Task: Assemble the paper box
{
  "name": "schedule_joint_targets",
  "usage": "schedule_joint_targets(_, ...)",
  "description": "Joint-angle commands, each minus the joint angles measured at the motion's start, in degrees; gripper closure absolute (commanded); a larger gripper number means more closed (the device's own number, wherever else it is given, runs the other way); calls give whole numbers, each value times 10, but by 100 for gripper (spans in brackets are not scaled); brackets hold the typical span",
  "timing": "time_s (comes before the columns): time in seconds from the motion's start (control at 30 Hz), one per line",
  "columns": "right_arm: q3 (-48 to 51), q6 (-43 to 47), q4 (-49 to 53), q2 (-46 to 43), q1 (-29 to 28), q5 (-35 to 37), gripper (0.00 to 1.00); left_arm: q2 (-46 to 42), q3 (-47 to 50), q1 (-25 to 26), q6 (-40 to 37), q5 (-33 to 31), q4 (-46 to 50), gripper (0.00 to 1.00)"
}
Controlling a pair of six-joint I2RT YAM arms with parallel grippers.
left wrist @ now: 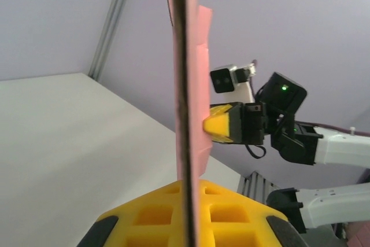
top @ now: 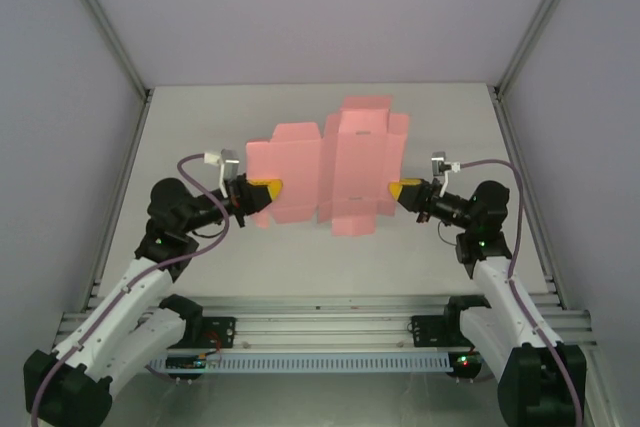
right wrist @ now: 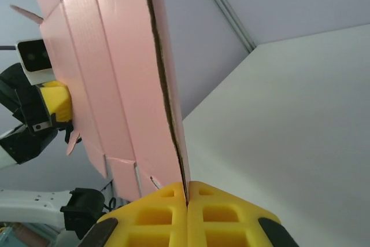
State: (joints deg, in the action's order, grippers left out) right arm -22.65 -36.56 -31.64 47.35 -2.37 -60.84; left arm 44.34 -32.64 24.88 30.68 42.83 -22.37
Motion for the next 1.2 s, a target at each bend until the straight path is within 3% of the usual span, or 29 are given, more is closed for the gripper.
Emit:
schedule_joint_targets(0.0,-15,50,81,-5,-9,38,100,-6,-2,2,-5,-75,75,74)
schedule_joint_targets(0.03,-22,69,125,-3,-13,56,100,-9,-5,3,-8,-105,112,48)
schedule_joint_targets(0.07,-28,86,162,2,-18,74,100,-12,-8,3,-11,-140,149,29)
schedule_joint_targets(0.13,-23,99,195,18,-29,93,100,-16,-7,2,-3,-217,214,0)
schedule_joint_targets(0.4,26,87,192,147,-53,152,100,11,0,2,43,-418,377,0)
schedule_joint_targets(0.5,1,103,219,202,-58,187,100,34,-9,3,43,-424,391,0)
schedule_joint_targets(0.6,-64,155,308,241,-70,245,100,57,-23,2,38,-429,407,0)
schedule_joint_targets(0.93,-374,570,630,395,-198,569,100,59,-40,2,41,-436,429,0)
schedule_joint_targets(1.07,-495,702,686,496,-247,717,100,45,-41,2,42,-434,439,0)
schedule_joint_targets(1.17,-522,792,642,541,-290,824,100,31,-39,3,45,-438,445,0)
